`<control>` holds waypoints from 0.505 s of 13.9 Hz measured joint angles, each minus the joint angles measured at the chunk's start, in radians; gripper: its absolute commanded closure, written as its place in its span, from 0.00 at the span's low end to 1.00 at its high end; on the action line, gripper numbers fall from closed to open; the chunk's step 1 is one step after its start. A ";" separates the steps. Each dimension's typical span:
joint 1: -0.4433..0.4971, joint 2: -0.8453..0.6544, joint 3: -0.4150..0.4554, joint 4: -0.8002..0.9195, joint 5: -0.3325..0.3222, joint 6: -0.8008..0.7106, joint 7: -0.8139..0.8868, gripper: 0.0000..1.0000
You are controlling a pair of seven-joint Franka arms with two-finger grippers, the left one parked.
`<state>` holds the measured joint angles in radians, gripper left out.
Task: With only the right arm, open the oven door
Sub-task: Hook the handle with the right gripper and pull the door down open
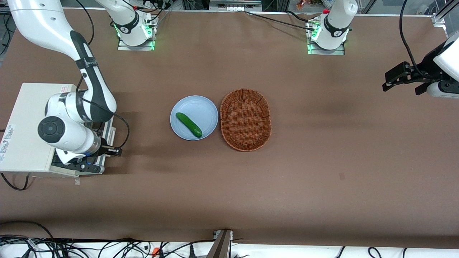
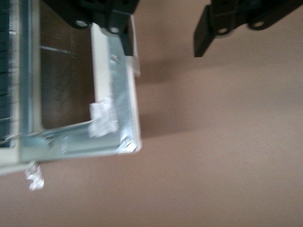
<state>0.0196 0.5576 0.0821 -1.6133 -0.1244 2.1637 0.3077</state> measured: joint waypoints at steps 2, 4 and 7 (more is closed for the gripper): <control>0.003 -0.024 0.003 0.003 0.002 -0.012 0.032 0.00; 0.015 -0.029 0.005 0.004 0.002 -0.015 0.055 0.00; 0.024 -0.061 0.005 0.008 0.002 -0.027 0.059 0.00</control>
<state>0.0436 0.4967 0.0871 -1.6056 -0.1226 2.1370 0.3669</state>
